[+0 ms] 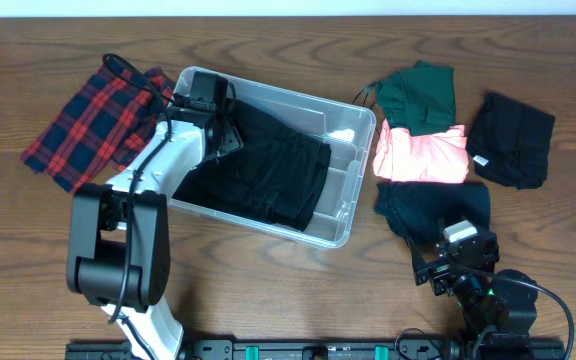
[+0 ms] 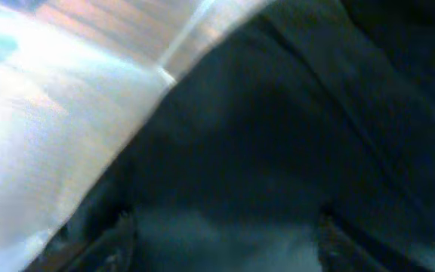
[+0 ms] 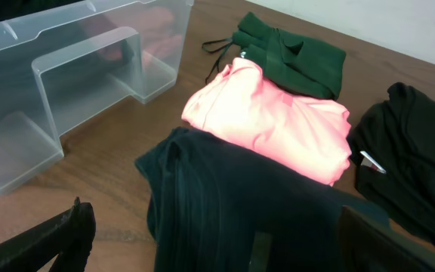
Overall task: Pack container
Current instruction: 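Lower the black trousers into the bin and release the left gripper, then withdraw the left gripper from the bin toward the plaid shirt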
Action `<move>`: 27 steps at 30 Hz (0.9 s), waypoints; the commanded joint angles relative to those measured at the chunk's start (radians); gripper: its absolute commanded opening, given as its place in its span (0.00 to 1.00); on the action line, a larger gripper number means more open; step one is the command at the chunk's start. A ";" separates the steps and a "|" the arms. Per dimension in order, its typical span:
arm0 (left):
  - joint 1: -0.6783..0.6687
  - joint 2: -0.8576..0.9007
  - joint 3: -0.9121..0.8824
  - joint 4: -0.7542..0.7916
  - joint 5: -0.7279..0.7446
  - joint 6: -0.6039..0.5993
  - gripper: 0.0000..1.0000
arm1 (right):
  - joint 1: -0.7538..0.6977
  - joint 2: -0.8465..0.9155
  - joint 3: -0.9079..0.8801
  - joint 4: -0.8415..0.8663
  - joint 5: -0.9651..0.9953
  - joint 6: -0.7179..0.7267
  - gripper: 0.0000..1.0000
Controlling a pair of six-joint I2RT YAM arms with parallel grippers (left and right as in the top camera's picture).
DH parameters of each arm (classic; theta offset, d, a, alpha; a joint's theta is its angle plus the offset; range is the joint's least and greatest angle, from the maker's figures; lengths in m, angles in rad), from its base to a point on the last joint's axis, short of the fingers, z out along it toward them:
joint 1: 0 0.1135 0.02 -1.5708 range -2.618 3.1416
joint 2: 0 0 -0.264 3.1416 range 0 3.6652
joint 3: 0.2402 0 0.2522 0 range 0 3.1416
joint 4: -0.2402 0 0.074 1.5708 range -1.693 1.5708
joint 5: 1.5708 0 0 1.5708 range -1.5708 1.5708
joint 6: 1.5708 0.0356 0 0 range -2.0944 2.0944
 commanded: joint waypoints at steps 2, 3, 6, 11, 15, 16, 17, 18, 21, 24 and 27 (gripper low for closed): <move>0.013 -0.143 0.008 -0.049 0.038 0.116 0.88 | -0.014 -0.006 -0.002 -0.001 0.003 0.011 0.99; 0.013 -0.182 0.008 -0.054 0.038 0.138 0.90 | -0.014 -0.006 -0.002 -0.001 0.003 0.011 0.99; 0.015 -0.297 0.008 -0.056 0.038 0.225 0.96 | -0.014 -0.006 -0.002 -0.001 0.003 0.011 0.99; 0.046 -0.419 0.008 -0.060 0.036 0.420 0.98 | -0.014 -0.006 -0.002 -0.001 0.003 0.011 0.99; 0.126 -0.409 0.008 -0.105 0.033 0.517 0.98 | -0.014 -0.006 -0.002 -0.001 0.003 0.011 0.99; 0.155 -0.397 0.008 -0.110 0.034 0.518 0.98 | -0.014 -0.006 -0.002 -0.001 0.003 0.011 0.99; 0.182 -0.389 0.008 -0.110 0.034 0.521 0.98 | -0.014 -0.006 -0.002 -0.001 0.003 0.011 0.99; 0.209 -0.382 0.008 -0.109 0.034 0.526 0.99 | -0.014 -0.006 -0.002 -0.001 0.003 0.011 0.99; 0.308 -0.371 0.008 -0.087 0.055 0.534 0.99 | -0.014 -0.006 -0.002 -0.001 0.003 0.011 0.99; 0.391 -0.365 0.008 -0.084 0.135 0.616 0.99 | -0.014 -0.006 -0.002 -0.001 0.003 0.011 0.99; 0.476 -0.358 0.008 -0.084 0.134 0.586 1.00 | -0.014 -0.006 -0.002 -0.001 0.003 0.011 0.99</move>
